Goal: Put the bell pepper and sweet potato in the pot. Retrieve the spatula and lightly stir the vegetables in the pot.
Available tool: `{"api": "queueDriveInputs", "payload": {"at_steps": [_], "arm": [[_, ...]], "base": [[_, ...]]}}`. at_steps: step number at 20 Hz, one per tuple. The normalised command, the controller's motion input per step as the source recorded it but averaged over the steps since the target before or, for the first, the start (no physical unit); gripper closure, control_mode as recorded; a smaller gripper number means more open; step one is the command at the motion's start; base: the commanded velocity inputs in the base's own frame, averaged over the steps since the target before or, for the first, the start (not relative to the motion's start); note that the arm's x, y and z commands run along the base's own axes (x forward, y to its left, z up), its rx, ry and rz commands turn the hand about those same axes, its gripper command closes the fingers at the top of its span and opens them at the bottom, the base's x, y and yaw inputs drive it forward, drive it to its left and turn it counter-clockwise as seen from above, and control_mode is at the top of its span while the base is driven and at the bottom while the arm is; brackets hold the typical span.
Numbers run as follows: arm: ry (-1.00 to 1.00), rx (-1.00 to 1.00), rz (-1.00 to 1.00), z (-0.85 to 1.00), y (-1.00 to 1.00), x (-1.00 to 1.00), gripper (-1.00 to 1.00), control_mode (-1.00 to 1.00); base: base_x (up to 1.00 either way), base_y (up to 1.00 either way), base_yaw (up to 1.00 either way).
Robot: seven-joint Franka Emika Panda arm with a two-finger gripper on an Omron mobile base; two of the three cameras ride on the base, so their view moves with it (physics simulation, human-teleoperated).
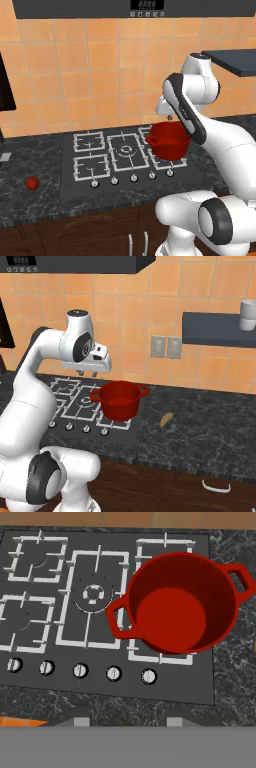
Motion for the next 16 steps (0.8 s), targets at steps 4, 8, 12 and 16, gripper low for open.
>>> {"api": "queueDriveInputs", "payload": {"at_steps": [4,8,12,16], "arm": [[-0.02,0.02,-0.02,0.00,-0.27,-0.09,-1.00,-1.00],[-0.02,0.09,-0.12,-0.01,-0.93,0.00,-1.00,-1.00],[0.00,0.15,-0.17,-0.12,-1.00,0.04,-1.00,-1.00],[0.01,0.17,-0.15,-0.28,-1.00,0.21,-1.00,-1.00]], "base": [[0.00,0.00,0.00],[0.00,0.00,0.00],[0.00,0.00,0.00],[0.00,0.00,0.00]]}}
